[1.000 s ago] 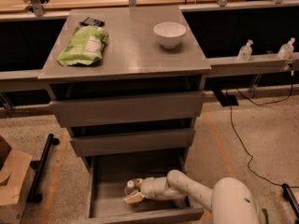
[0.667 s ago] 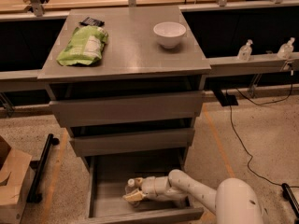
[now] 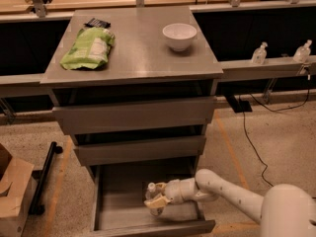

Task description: Pick blue plastic bottle from bottom drawer and place on counter

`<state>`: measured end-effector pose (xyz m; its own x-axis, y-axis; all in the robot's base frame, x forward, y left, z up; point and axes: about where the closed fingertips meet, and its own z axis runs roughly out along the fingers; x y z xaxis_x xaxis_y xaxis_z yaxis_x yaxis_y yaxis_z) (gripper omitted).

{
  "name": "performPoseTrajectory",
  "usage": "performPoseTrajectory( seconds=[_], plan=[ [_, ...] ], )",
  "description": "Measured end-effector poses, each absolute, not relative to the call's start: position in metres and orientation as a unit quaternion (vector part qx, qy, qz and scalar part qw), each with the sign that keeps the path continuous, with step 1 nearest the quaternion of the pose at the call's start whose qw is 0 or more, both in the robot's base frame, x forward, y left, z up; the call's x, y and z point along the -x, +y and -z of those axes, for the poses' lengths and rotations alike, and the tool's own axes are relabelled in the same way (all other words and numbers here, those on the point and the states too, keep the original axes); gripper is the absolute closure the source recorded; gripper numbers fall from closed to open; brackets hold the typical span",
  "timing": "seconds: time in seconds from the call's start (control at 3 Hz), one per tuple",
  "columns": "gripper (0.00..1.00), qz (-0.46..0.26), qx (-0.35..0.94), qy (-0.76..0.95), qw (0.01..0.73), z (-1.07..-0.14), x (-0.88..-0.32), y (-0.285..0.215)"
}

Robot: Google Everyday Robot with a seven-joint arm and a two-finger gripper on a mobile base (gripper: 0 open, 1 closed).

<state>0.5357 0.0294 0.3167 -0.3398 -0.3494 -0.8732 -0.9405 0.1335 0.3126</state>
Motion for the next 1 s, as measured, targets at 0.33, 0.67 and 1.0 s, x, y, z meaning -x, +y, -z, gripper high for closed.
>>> performPoseTrajectory(
  seconds=[0.33,0.67,1.0],
  plan=[
    [1.00,-0.465,0.474,0.674,0.324,-0.390,-0.537,-0.015],
    [1.00,-0.465,0.497,0.661,0.316,-0.475,-0.551,-0.050],
    [1.00,-0.423,0.544,0.658,0.302,-0.565,-0.568,-0.068]
  ],
)
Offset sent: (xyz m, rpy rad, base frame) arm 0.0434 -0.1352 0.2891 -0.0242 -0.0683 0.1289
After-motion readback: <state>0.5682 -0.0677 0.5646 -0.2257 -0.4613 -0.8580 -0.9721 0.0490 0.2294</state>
